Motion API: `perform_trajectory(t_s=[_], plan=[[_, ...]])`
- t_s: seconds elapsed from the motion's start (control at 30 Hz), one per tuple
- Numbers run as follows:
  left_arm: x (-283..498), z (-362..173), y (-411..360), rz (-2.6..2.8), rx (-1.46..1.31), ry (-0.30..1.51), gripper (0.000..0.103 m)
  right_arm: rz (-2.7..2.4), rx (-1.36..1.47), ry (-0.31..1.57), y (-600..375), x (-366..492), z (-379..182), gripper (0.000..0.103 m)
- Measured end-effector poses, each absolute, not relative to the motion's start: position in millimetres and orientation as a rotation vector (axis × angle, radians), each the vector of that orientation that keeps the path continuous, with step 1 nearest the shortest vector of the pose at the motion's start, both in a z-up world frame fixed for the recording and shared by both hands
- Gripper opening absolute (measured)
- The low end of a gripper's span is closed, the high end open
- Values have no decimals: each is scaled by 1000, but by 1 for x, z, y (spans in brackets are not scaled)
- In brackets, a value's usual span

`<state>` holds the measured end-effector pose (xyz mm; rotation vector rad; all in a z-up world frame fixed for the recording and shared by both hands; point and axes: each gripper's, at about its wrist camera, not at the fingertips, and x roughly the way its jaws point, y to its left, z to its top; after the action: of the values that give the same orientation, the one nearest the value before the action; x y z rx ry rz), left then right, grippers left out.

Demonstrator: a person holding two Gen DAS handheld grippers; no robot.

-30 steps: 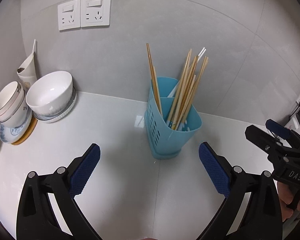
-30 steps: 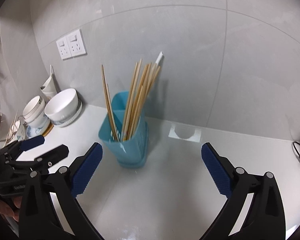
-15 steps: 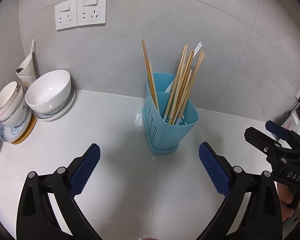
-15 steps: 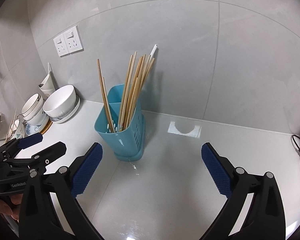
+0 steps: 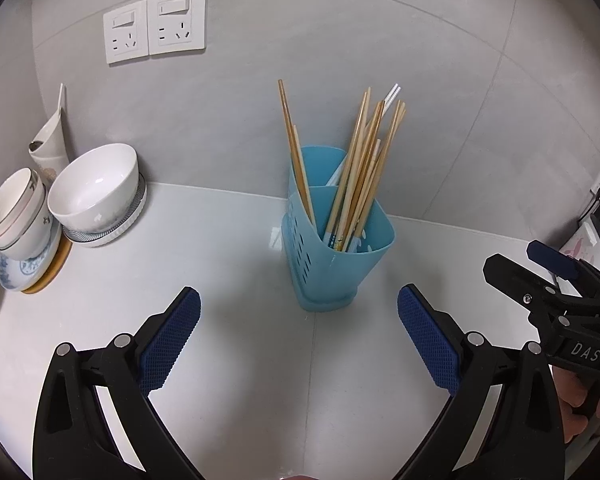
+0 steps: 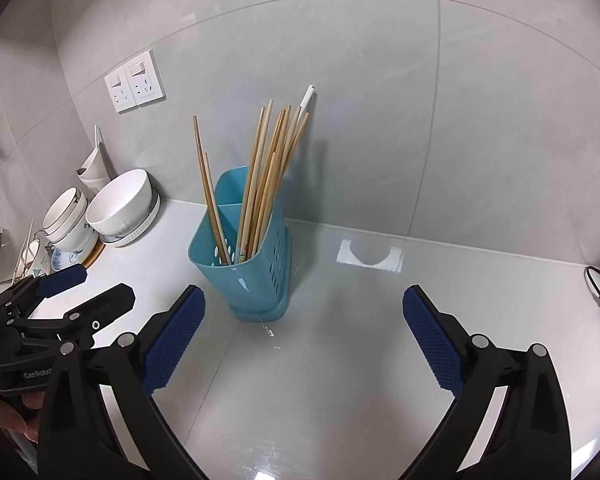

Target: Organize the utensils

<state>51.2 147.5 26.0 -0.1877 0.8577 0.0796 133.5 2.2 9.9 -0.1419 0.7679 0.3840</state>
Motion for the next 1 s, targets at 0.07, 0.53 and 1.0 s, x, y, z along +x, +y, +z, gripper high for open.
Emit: perform_trajectory(t_s=[0.07,0.53,1.0], plan=[[52,26,147,78,-187,857,97,384,-142,768,2,133,10,95],[52,29,146,73,-188,846,97,381,-129,772,1,134,11,95],[52,30,144,69,-176,847,97,388,-130,782,0,134,11,95]])
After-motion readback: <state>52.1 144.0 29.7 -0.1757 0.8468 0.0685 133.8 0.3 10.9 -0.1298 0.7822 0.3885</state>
